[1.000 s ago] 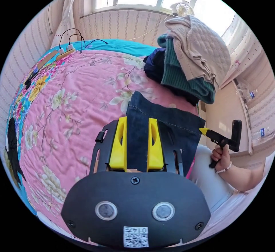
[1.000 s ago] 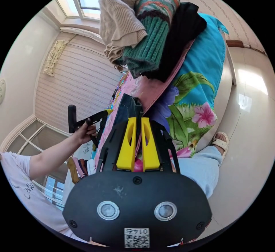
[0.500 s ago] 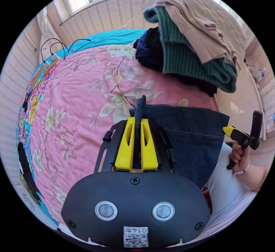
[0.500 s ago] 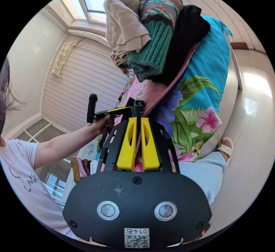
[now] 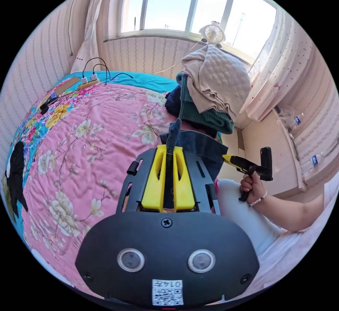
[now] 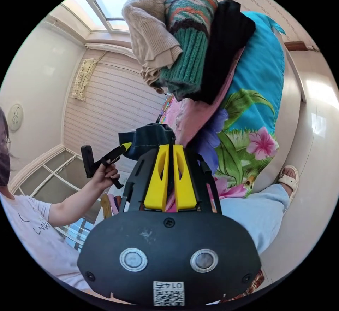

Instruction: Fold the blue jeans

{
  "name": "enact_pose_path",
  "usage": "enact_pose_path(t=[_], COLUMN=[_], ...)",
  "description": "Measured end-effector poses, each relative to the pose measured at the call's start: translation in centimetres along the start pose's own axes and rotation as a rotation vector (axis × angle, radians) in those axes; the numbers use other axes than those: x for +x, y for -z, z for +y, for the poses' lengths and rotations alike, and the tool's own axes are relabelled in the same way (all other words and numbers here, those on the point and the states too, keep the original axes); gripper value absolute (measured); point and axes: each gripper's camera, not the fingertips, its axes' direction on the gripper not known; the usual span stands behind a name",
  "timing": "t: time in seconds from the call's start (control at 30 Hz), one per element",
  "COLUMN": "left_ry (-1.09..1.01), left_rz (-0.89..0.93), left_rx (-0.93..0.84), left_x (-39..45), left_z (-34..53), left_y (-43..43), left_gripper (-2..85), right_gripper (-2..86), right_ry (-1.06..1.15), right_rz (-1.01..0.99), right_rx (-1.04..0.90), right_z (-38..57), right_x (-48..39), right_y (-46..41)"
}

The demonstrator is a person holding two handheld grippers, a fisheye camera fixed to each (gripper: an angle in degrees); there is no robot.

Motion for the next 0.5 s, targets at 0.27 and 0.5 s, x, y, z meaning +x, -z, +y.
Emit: enact_pose_path(t=[0.27,0.5], left_ry=[0.047,0.228], left_rz=[-0.045,-0.104], left_rx=[0.112,0.305], left_x=[-0.3,-3.9], left_z=[8.1,19.4], left_y=[10.9,24.1], left_gripper=[2.4,2.7], right_gripper=[0.9,0.9], right_ry=[0.225,0.549], right_rz=[-0.181,-0.441], right_rx=[-0.17,-0.491], right_z=[7.3,16.7], right_x=[-7.9,-19.6], right_y=[-3.0,-10.1])
